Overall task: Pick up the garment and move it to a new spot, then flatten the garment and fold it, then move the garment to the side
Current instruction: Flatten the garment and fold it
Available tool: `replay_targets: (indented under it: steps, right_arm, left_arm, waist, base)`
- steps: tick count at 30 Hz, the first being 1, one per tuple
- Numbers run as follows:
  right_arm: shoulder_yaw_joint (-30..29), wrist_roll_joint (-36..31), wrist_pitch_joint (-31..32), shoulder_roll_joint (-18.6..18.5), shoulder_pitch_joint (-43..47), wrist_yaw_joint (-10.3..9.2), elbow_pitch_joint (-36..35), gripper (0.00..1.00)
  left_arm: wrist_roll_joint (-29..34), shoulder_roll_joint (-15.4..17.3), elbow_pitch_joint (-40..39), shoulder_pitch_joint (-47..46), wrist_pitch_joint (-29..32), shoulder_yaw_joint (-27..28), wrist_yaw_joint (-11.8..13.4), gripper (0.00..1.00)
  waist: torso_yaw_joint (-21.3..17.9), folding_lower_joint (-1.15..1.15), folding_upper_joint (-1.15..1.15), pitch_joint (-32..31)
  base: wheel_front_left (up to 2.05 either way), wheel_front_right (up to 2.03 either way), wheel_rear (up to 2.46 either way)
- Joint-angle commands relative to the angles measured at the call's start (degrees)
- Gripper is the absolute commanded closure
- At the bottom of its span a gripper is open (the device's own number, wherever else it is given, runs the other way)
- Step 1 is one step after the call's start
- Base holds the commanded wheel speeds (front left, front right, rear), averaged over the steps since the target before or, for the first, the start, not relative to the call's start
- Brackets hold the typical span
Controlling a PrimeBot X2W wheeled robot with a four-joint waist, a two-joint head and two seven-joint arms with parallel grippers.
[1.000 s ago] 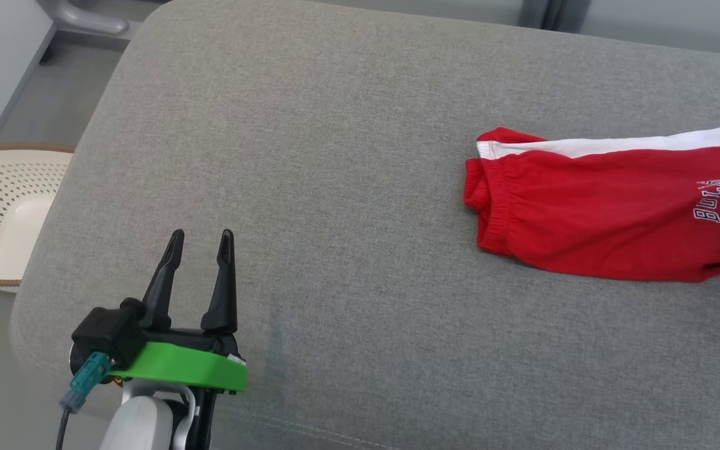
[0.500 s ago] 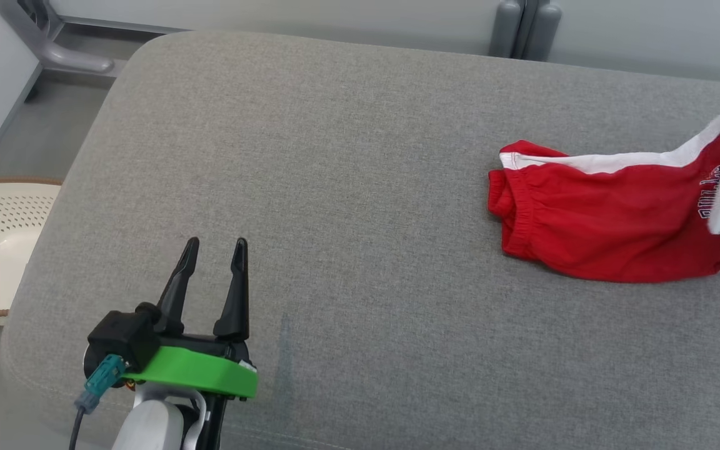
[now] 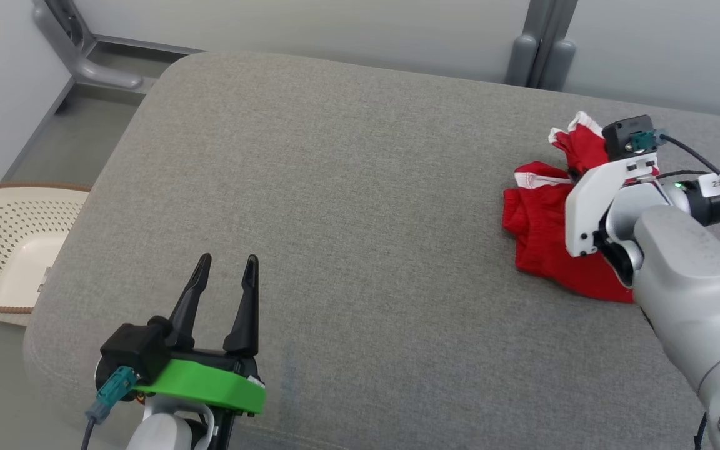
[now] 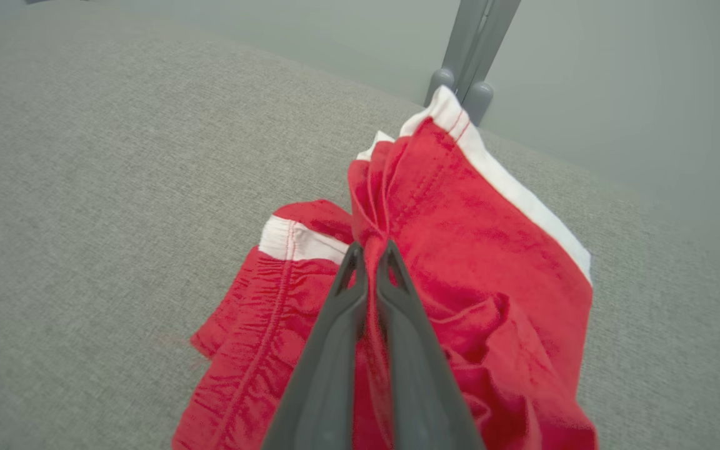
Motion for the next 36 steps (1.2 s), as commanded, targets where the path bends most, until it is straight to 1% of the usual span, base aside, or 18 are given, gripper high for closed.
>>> replay_targets:
  steps: [1, 7, 9, 11, 13, 15, 17, 18, 20, 24, 27, 28, 30, 31, 32, 33, 36]
  right_arm:
    - [0.52, -0.35, 0.44, 0.84, 1.25, -0.1, -0.13, 1.0]
    - [0.64, -1.06, 2.17, 3.77, 2.06, -0.1, 2.33, 1.0]
    - [0.58, -0.95, 2.0, 4.87, 2.21, -0.1, 2.52, 0.0]
    - [0.29, 0.69, 2.15, 6.21, 2.42, -0.09, 1.32, 0.0]
    - [-1.12, 4.88, 2.93, 7.39, 3.12, -0.09, -1.5, 0.0]
    - [-2.52, 10.21, 4.09, 7.78, 3.93, -0.1, -6.38, 0.0]
    - [-3.02, 13.53, 4.56, 5.4, 4.82, -0.12, -11.52, 0.0]
    - [-3.13, 13.93, 4.23, 3.15, 5.31, -0.12, -13.67, 0.0]
    - [-4.09, 13.51, 3.42, 0.08, 6.52, -0.11, -15.51, 0.0]
    - [-7.39, 10.06, 2.89, -5.19, 7.84, -0.06, -12.88, 0.0]
    - [-9.19, 7.13, 3.1, -7.08, 8.27, -0.06, -9.46, 0.0]
    - [-9.8, 6.35, 3.11, -7.36, 8.26, -0.06, -8.36, 0.2]
    - [-10.42, 4.91, 3.09, -7.91, 8.14, -0.06, -6.73, 0.51]
    - [-10.48, 4.28, 3.19, -8.15, 8.1, -0.06, -6.14, 0.58]
    - [-10.79, 3.9, 3.35, -8.21, 8.08, -0.07, -5.45, 0.93]
    - [-10.61, 3.32, 3.7, -8.12, 8.13, -0.07, -5.13, 1.0]
    - [-9.35, 3.5, 6.17, -7.19, 9.15, -0.06, -5.03, 1.0]
  left_arm:
    - [-0.24, 0.41, -0.11, 0.54, 0.03, 0.12, -0.17, 0.0]
    - [-0.31, 0.42, 0.03, 0.06, 0.04, -0.27, -0.17, 0.0]
    - [-0.34, 0.4, 0.13, -0.06, 0.04, -0.34, -0.17, 0.0]
    - [-0.3, 0.48, 0.19, -0.08, 0.04, -0.26, -0.17, 0.0]
    - [-0.21, 0.63, 0.17, 0.2, 0.04, 0.03, -0.17, 0.0]
    - [-0.02, 0.75, 0.1, 0.86, 0.04, 0.63, -0.17, 0.0]
    - [0.2, 0.78, 0.05, 1.42, 0.04, 1.19, -0.17, 0.0]
    - [0.28, 0.76, -0.08, 1.55, 0.04, 1.37, -0.17, 0.0]
    - [0.41, 0.78, -0.21, 1.88, 0.04, 1.57, -0.17, 0.0]
    - [0.35, 0.83, -0.44, 2.11, 0.03, 1.6, -0.17, 0.0]
    - [0.26, 0.73, -0.72, 1.42, 0.04, 1.18, -0.17, 0.0]
    - [0.19, 0.63, -0.88, 1.03, 0.03, 0.96, -0.17, 0.0]
    - [0.04, 0.52, -1.03, 0.44, 0.03, 0.44, -0.17, 0.0]
    - [-0.07, 0.5, -1.08, 0.14, 0.04, 0.2, -0.17, 0.0]
    - [-0.15, 0.48, -1.06, -0.18, 0.03, -0.05, -0.17, 0.0]
    - [-0.28, 0.44, -1.08, -0.43, 0.03, -0.3, -0.17, 0.0]
    - [-0.32, 0.36, -1.16, -0.79, 0.03, -0.46, -0.17, 0.0]
  waist:
    - [0.97, 0.0, 0.0, -0.07]
    - [2.79, 0.0, 0.0, 0.18]
    - [3.16, 0.0, 0.0, 0.18]
    - [3.35, 0.0, 0.0, 0.01]
    - [3.32, 0.0, 0.0, -0.37]
    - [2.91, 0.0, 0.0, -0.86]
    - [2.28, 0.0, 0.0, -1.45]
    - [1.9, 0.0, 0.0, -1.74]
    - [1.27, 0.0, 0.0, -2.18]
    - [0.45, 0.0, 0.0, -2.22]
    - [0.41, 0.0, 0.0, -1.38]
    - [0.53, 0.0, 0.0, -0.91]
    - [0.97, 0.0, 0.0, 0.01]
    - [1.26, 0.0, 0.0, 0.47]
    - [1.6, 0.0, 0.0, 0.94]
    - [1.95, 0.0, 0.0, 1.39]
    - [2.71, 0.0, 0.0, 2.22]
  base:
    - [0.0, 0.0, 0.0]
    - [0.0, 0.0, 0.0]
    - [0.0, 0.0, 0.0]
    - [0.0, 0.0, 0.0]
    - [0.0, 0.0, 0.0]
    - [0.0, 0.0, 0.0]
    - [0.0, 0.0, 0.0]
    - [0.0, 0.0, 0.0]
    - [0.0, 0.0, 0.0]
    - [0.0, 0.0, 0.0]
    - [0.0, 0.0, 0.0]
    - [0.0, 0.0, 0.0]
    - [0.0, 0.0, 0.0]
    - [0.0, 0.0, 0.0]
    - [0.0, 0.0, 0.0]
    - [0.0, 0.0, 0.0]
    - [0.0, 0.0, 0.0]
